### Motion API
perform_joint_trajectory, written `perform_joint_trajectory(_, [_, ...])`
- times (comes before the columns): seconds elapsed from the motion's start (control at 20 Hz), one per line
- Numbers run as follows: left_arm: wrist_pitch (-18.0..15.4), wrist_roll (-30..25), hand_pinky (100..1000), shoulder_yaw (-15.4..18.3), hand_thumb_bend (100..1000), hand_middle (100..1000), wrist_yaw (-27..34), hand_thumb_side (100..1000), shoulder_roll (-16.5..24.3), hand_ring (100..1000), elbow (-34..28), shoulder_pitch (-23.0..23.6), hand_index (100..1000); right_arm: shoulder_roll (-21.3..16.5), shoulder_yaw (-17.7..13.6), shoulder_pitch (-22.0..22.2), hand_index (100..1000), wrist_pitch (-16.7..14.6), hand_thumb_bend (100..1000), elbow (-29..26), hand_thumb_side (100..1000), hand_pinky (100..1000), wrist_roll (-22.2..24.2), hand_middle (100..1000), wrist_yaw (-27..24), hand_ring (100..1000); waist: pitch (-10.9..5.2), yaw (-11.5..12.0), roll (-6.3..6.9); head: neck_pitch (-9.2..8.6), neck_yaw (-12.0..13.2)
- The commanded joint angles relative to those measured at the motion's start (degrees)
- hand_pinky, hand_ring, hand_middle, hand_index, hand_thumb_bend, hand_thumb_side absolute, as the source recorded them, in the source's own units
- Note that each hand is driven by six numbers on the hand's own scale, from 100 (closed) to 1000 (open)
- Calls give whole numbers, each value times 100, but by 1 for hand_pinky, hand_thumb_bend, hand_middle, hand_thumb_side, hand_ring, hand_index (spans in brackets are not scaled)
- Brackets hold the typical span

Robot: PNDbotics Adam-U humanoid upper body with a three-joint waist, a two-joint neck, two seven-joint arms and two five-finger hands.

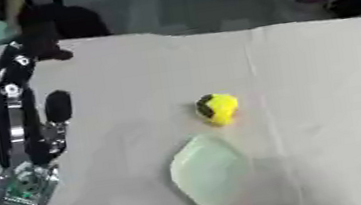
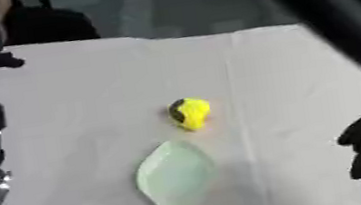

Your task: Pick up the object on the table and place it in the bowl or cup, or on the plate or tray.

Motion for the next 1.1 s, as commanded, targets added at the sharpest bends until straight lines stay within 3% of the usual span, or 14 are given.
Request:
perform_joint_trajectory(0.05, [-30, 9, 713, 39, 385, 766, 7, 968, 139, 603, -94, -56, 792, 5, 20, 23, 225, -743, 100, -78, 888, 163, -768, 393, 52, 364, -38, 2, 10, -1, -2])
perform_joint_trajectory(0.45, [-24, -10, 712, 24, 384, 766, 0, 963, 119, 603, -94, -45, 793, 7, 35, 19, 234, -738, 100, -78, 885, 164, -831, 393, 102, 364, -30, -8, 17, -1, 4])
perform_joint_trajectory(0.75, [71, -112, 710, 36, 383, 767, 3, 972, 181, 601, -94, -72, 799, -18, -53, -18, 267, -712, 100, -78, 875, 166, -914, 397, 0, 361, -35, -77, 25, -1, -137])
perform_joint_trajectory(0.95, [412, -521, 707, 109, 412, 780, -12, 953, 688, 612, -94, -113, 814, -88, -182, -32, 290, -673, 100, -78, 873, 166, -1005, 403, -188, 361, -62, -114, 49, -1, -123])
perform_joint_trajectory(1.1, [1002, -1111, 708, 114, 420, 785, -43, 956, 1301, 619, -94, -157, 808, -130, -192, -25, 288, -624, 100, -78, 885, 163, -978, 406, -258, 361, -69, -146, 75, -1, -107])
